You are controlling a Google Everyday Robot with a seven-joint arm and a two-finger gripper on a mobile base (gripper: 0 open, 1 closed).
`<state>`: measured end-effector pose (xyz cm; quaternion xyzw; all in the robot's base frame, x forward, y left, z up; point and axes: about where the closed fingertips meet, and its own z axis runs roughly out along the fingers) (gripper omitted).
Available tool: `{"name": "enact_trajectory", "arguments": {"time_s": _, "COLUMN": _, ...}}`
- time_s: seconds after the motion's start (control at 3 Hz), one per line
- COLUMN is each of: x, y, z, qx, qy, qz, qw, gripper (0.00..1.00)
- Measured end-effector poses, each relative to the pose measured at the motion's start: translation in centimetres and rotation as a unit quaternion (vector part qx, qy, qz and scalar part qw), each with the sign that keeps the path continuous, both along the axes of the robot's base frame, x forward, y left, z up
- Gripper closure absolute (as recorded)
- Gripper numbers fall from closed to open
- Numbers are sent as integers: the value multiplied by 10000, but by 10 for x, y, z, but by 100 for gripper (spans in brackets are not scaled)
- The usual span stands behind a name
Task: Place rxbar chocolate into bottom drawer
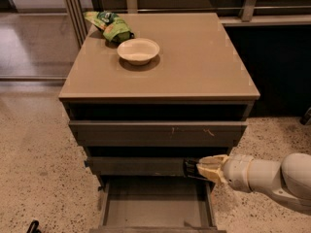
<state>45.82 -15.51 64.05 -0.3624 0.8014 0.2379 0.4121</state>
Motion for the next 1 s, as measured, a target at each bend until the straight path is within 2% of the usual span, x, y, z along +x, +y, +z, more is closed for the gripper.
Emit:
{"name": "enact_trajectory", "arguments": {"time_s": 0.67, "x": -4, "y": 6, "z": -9, "qx": 47, "qy": 79, "qz": 104, "qw": 9999, "gripper": 100}}
{"name": "enact_trajectory", "arguments": {"time_s": 1.0, "x": -7, "y": 7, "z": -30, "qx": 217, "qy": 233, "qz": 187, "qw": 9993, "gripper": 100}}
